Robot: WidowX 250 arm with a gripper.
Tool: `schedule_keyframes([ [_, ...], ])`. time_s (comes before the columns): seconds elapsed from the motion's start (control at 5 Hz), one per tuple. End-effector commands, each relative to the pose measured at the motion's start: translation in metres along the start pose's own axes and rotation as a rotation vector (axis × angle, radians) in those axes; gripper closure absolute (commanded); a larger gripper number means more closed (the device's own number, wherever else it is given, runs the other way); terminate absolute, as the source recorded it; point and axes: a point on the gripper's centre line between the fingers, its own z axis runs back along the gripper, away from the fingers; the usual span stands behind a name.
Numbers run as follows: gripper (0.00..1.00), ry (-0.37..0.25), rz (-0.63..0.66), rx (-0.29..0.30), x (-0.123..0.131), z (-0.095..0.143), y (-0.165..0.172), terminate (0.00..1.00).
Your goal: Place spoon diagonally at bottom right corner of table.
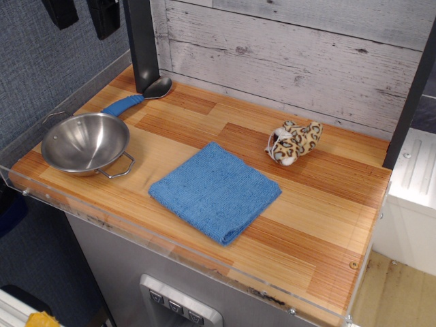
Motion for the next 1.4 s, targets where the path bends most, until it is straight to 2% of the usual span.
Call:
schedule_keyframes([
  [0.0, 0.0, 0.0, 0.0, 0.0, 0.0, 0.0, 0.0, 0.0],
  [0.4, 0.0, 0.006, 0.012, -0.01, 0.015, -0.036, 0.024, 0.0],
  [0.6, 0.0, -0.015, -0.007, 0.029, 0.017, -0.052, 0.034, 0.0],
  [0.8, 0.0, -0.054, -0.055, 0.079, 0.024, -0.067, 0.033, 0.0],
  [1.0, 0.0, -0.03, -0.089, 0.085, 0.029, -0.085, 0.028, 0.0],
  [1.2, 0.0, -0.04, -0.089, 0.058, 0.035, -0.099, 0.023, 0.0],
])
